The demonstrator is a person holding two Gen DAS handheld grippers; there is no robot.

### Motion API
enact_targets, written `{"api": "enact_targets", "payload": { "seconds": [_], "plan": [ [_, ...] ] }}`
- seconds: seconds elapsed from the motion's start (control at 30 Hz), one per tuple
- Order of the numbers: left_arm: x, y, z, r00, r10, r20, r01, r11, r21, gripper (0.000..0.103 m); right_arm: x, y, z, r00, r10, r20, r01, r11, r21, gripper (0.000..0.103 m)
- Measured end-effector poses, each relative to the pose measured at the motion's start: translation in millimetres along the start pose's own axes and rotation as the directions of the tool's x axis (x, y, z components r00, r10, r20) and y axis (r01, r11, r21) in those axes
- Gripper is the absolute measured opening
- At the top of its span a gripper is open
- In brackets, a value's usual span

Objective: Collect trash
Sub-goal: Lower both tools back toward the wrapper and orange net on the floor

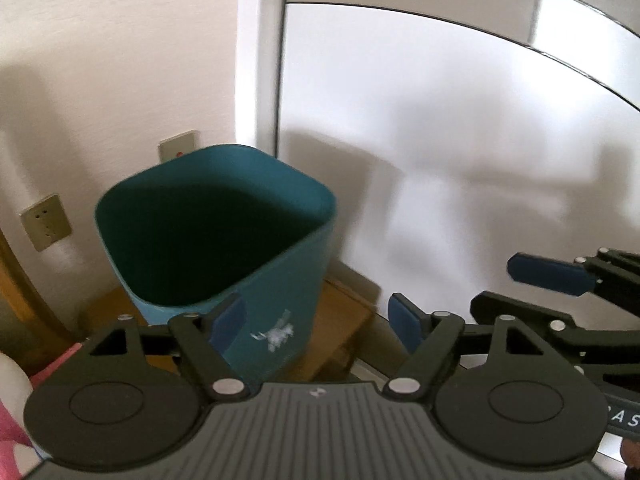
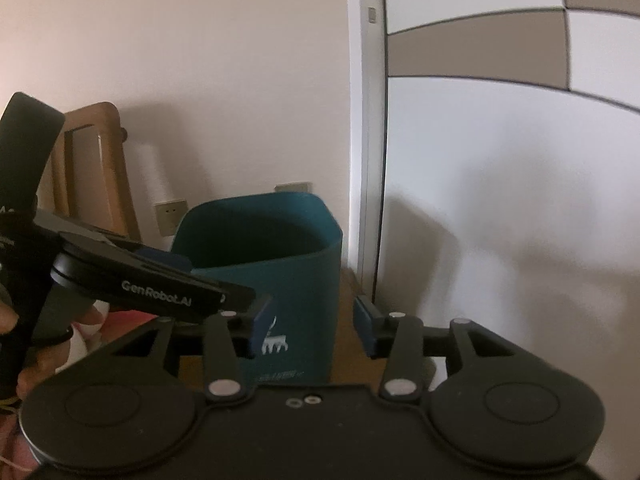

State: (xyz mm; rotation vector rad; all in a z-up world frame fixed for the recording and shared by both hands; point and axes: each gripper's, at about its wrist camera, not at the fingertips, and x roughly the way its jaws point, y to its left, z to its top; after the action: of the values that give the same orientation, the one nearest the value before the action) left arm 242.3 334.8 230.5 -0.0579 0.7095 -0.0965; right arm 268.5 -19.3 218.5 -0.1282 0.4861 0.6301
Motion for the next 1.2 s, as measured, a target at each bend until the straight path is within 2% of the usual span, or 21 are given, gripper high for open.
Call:
{"api": "enact_targets", "payload": {
  "seconds": [0.27, 0.47, 0.53, 0.57, 0.63, 0.7, 0.87, 1.07, 1.2],
  "plan": [
    [-6.8, -33.1, -38.7, 0.998, -0.064, 0.018, 0.063, 0.997, 0.039, 0.082, -23.7, -24.3, -56.6, 0.999, 0.02, -0.032, -0.019, 0.999, 0.027, 0.056],
    [24.3, -55.9, -82.2, 0.996, -0.083, 0.015, 0.081, 0.993, 0.087, 0.083, -12.7, -53.5, -117.2, 0.996, -0.004, -0.094, 0.011, 0.997, 0.077, 0.058],
    [41.8, -63.0, -99.3, 0.997, -0.081, 0.012, 0.079, 0.992, 0.098, 0.088, -4.4, -62.7, -137.6, 0.993, -0.019, -0.118, 0.029, 0.996, 0.089, 0.059],
    [52.1, -65.1, -105.9, 0.997, -0.083, 0.003, 0.082, 0.992, 0.1, 0.096, 2.0, -69.0, -151.1, 0.99, -0.028, -0.137, 0.041, 0.995, 0.096, 0.059],
    [75.5, -67.1, -121.6, 0.995, -0.097, -0.015, 0.098, 0.992, 0.085, 0.103, 13.2, -79.3, -174.7, 0.984, -0.045, -0.172, 0.063, 0.993, 0.102, 0.059],
    [98.1, -67.6, -136.9, 0.994, -0.108, -0.031, 0.11, 0.991, 0.07, 0.103, 23.6, -89.3, -202.0, 0.976, -0.065, -0.208, 0.089, 0.99, 0.111, 0.059],
    [176.0, -69.0, -179.2, 0.985, -0.105, -0.14, 0.113, 0.992, 0.048, 0.103, 57.1, -115.2, -272.4, 0.952, -0.093, -0.291, 0.139, 0.98, 0.142, 0.059],
    [269.4, -73.2, -238.1, 0.956, -0.08, -0.282, 0.099, 0.994, 0.054, 0.103, 107.7, -131.8, -356.3, 0.9, -0.077, -0.429, 0.174, 0.966, 0.191, 0.059],
    [324.7, -78.9, -277.7, 0.939, -0.037, -0.342, 0.061, 0.996, 0.061, 0.103, 144.0, -130.7, -403.9, 0.865, -0.063, -0.498, 0.185, 0.962, 0.2, 0.059]
  ]
}}
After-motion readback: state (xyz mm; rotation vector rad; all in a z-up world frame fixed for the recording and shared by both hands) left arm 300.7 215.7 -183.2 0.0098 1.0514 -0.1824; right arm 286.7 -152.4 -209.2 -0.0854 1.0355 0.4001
